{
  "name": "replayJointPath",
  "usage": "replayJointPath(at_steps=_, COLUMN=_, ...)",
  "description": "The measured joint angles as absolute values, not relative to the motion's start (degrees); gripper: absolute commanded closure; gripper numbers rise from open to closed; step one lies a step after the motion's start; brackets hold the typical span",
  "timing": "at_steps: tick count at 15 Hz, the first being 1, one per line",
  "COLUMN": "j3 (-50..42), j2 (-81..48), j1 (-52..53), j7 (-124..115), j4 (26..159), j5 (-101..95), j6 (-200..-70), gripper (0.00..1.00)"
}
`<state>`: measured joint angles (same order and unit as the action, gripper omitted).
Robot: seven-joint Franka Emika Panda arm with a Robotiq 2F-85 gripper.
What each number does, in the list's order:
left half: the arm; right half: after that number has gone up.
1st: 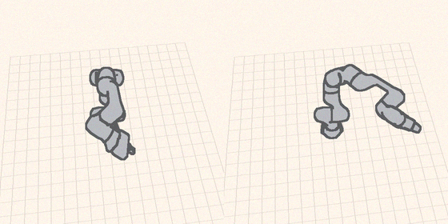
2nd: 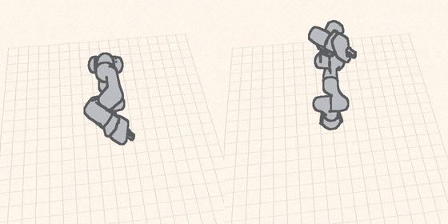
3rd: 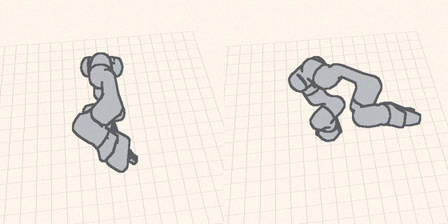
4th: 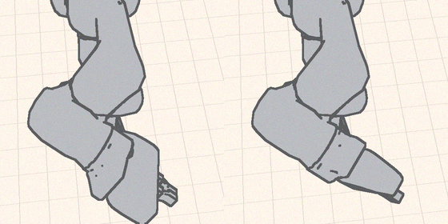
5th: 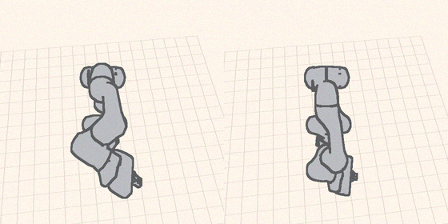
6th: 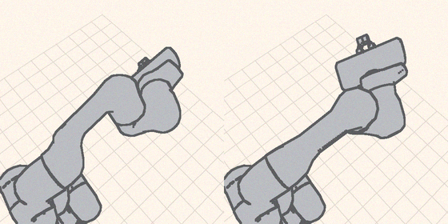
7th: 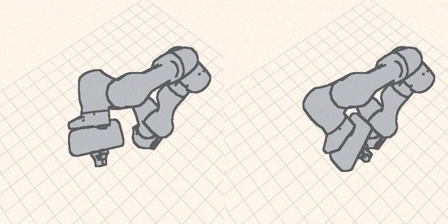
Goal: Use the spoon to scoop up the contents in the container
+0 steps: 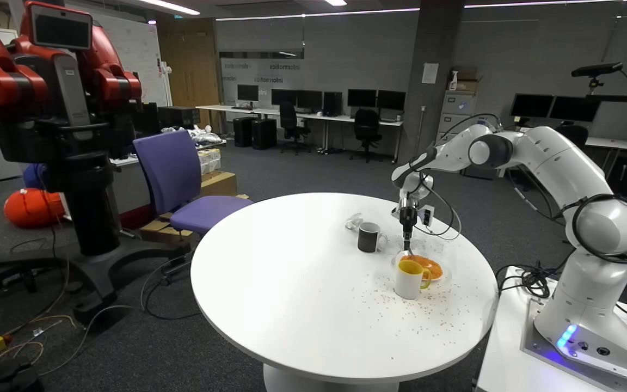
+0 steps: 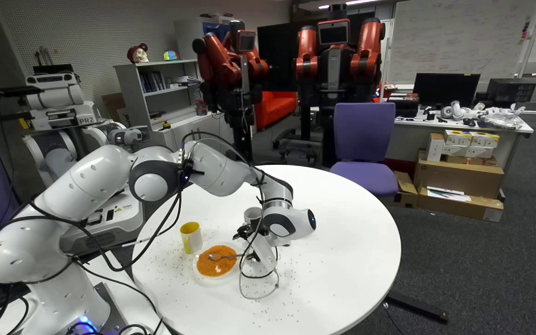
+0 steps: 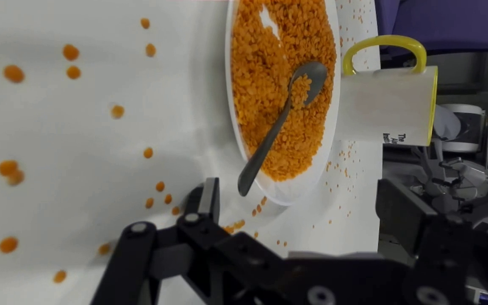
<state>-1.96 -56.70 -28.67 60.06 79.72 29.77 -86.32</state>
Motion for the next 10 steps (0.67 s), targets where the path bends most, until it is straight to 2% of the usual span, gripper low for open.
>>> replayJointPath(at_steps=2, j3=-1.91, j2=-57.07, j1=-28.68, j7=60.06, j4=79.41, j5=29.7, j6=-85.26, gripper=0.04)
replayJointPath(at_steps=3, j3=-1.91, j2=-57.31, j1=-28.68, j7=60.06, j4=79.23, j5=29.69, j6=-84.81, gripper=0.09)
replayJointPath(at_steps=4, j3=-1.91, j2=-57.62, j1=-28.69, j7=60.06, j4=78.9, j5=29.65, j6=-84.21, gripper=0.07)
replayJointPath(at_steps=5, j3=-1.91, j2=-57.96, j1=-28.7, j7=60.06, j4=78.48, j5=29.57, j6=-83.46, gripper=0.09)
replayJointPath(at_steps=7, j3=-1.91, j2=-58.4, j1=-28.7, j7=60.06, j4=77.95, j5=29.27, j6=-82.75, gripper=0.01)
replayJointPath(at_steps=10, j3=-1.91, j2=-58.65, j1=-28.71, j7=60.06, j4=77.24, j5=28.51, j6=-81.99, gripper=0.02)
